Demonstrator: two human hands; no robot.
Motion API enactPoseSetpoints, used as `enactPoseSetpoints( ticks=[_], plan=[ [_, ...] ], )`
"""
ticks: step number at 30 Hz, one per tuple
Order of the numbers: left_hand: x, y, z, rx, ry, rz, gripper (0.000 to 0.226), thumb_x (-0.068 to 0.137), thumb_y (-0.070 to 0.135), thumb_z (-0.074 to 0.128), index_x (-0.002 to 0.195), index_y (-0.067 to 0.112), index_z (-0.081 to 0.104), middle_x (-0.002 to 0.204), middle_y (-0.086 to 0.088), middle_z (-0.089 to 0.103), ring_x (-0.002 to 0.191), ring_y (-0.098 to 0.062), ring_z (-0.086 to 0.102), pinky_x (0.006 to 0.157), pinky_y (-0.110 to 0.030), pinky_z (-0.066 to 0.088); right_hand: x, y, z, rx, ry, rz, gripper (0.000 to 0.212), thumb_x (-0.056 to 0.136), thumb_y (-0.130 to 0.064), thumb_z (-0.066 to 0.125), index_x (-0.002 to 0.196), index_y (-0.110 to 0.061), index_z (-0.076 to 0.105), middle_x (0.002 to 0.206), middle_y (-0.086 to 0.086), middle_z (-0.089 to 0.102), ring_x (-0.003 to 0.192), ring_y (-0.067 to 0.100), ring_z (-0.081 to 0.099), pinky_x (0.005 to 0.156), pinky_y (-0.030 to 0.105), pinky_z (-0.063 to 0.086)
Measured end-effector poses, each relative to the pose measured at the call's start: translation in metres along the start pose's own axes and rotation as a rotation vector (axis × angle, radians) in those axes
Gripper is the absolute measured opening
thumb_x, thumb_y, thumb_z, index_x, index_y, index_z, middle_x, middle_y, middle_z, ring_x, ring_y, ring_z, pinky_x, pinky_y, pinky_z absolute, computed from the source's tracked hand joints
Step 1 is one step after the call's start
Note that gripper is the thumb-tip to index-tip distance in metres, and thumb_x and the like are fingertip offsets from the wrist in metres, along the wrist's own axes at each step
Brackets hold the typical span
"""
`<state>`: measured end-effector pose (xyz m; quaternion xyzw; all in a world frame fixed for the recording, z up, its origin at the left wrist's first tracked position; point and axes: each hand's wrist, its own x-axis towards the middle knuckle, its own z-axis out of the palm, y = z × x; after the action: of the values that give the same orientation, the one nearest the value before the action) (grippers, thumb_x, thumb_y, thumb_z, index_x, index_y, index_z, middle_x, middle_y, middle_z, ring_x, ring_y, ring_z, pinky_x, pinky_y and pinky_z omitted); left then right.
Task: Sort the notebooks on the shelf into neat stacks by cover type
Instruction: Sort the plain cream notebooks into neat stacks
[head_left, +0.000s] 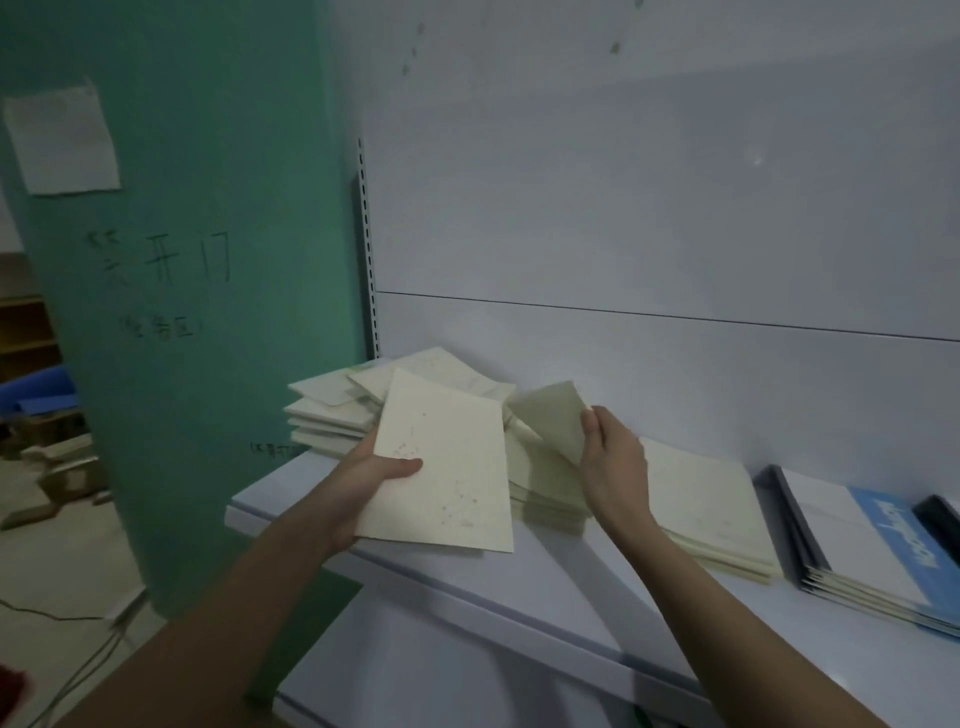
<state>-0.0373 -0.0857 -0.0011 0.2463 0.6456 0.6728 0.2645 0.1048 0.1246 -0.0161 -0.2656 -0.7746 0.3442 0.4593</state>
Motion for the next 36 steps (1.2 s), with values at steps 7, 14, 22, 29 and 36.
enactPoseSetpoints(
  ticks=[7, 14, 22, 29, 36],
  plan=[
    [0.037, 0.018, 0.028, -0.172, -0.091, -0.060, 0.036, 0.102, 0.025, 0.049, 0.138, 0.029, 0.047, 0.116, -0.006, 0.069, 0.104, -0.027, 0.067, 0.079, -0.041, 0.057, -0.023, -0.042, 0.014, -0.119, 0.048, -0.329, 0.029, 0.104, -0.031, 0.039, 0.118, -0.029, 0.064, 0.079, -0.016, 0.065, 0.066, 0.007, 0.056, 0.057, 0.013, 0.033],
    [0.060, 0.026, 0.025, -0.259, -0.232, -0.053, 0.043, 0.088, 0.024, 0.069, 0.129, 0.017, 0.056, 0.110, -0.015, 0.072, 0.092, -0.030, 0.072, 0.065, -0.038, 0.058, -0.043, -0.032, 0.052, -0.325, -0.062, -0.624, 0.038, 0.101, -0.039, 0.040, 0.127, -0.024, 0.063, 0.129, -0.005, 0.064, 0.116, 0.011, 0.061, 0.088, 0.027, 0.055],
    [0.086, 0.023, -0.017, -0.257, -0.188, -0.023, 0.038, 0.091, 0.005, 0.055, 0.126, 0.021, 0.055, 0.111, -0.011, 0.071, 0.097, -0.028, 0.069, 0.068, -0.035, 0.057, -0.014, -0.029, 0.055, -0.152, -0.108, -0.166, 0.040, 0.103, -0.044, 0.033, 0.128, -0.030, 0.061, 0.130, -0.018, 0.058, 0.118, -0.006, 0.049, 0.098, 0.016, 0.037],
    [0.104, 0.026, -0.046, -0.280, -0.191, -0.041, 0.036, 0.092, 0.010, 0.056, 0.127, 0.020, 0.055, 0.110, -0.012, 0.072, 0.100, -0.031, 0.068, 0.070, -0.037, 0.056, -0.003, 0.007, 0.065, -0.721, -0.500, 0.020, 0.057, 0.100, -0.048, 0.041, 0.148, -0.019, 0.033, 0.152, -0.002, 0.038, 0.141, 0.020, 0.032, 0.112, 0.032, 0.026],
    [0.115, 0.024, -0.061, -0.264, -0.256, -0.055, 0.037, 0.092, 0.013, 0.056, 0.128, 0.023, 0.055, 0.112, -0.010, 0.072, 0.103, -0.031, 0.067, 0.075, -0.042, 0.057, -0.010, 0.016, 0.070, -0.809, -0.472, -0.045, 0.058, 0.087, -0.067, 0.036, 0.124, -0.026, 0.055, 0.115, -0.006, 0.061, 0.110, 0.022, 0.058, 0.090, 0.035, 0.045]
  ],
)
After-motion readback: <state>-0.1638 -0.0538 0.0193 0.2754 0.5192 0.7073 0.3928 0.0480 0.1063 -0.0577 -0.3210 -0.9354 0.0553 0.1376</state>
